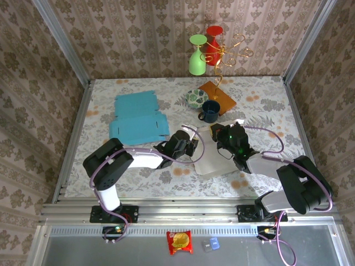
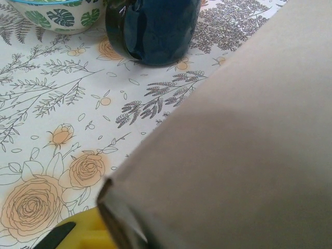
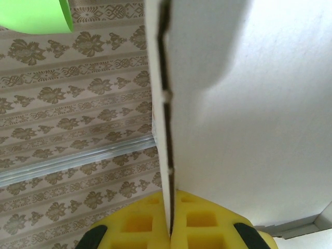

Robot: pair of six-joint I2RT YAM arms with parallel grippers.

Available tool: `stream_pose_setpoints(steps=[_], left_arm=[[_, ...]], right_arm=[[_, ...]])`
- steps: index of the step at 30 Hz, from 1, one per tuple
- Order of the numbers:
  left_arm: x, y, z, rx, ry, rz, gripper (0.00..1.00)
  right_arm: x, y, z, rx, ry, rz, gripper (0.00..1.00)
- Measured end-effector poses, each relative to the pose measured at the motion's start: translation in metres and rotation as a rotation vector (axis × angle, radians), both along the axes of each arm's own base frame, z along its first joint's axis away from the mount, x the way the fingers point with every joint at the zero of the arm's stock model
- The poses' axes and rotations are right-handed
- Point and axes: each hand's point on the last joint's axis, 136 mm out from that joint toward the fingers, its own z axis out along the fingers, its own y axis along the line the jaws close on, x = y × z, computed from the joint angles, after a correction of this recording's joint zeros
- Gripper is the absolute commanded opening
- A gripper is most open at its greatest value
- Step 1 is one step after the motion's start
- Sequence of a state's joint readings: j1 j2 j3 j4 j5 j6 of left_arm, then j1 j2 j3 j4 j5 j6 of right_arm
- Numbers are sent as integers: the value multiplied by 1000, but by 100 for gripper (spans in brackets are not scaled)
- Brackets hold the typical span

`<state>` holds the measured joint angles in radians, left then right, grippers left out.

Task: Fold the paper box

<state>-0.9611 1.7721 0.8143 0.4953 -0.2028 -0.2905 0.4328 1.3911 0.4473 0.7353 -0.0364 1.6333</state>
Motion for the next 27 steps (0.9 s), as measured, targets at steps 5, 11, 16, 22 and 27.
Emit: stream_pose_setpoints(steps=[5, 11, 16, 22, 27], left_arm=[[-4, -2, 0, -1, 1, 17, 37], [-17, -2, 1, -3, 4, 10, 45], [-34, 5, 6, -29, 7, -21, 59], [-51, 11, 6, -55, 18, -83, 71], [-58, 14, 22, -96, 5, -107, 70]], right_arm=[[0, 1, 0, -2, -1, -2, 0], [-2, 4, -2, -7, 6, 3, 0], [-2, 3, -4, -12, 10, -2, 0], [-4, 1, -3, -18, 14, -12, 0], [-4, 0, -3, -22, 19, -15, 0]])
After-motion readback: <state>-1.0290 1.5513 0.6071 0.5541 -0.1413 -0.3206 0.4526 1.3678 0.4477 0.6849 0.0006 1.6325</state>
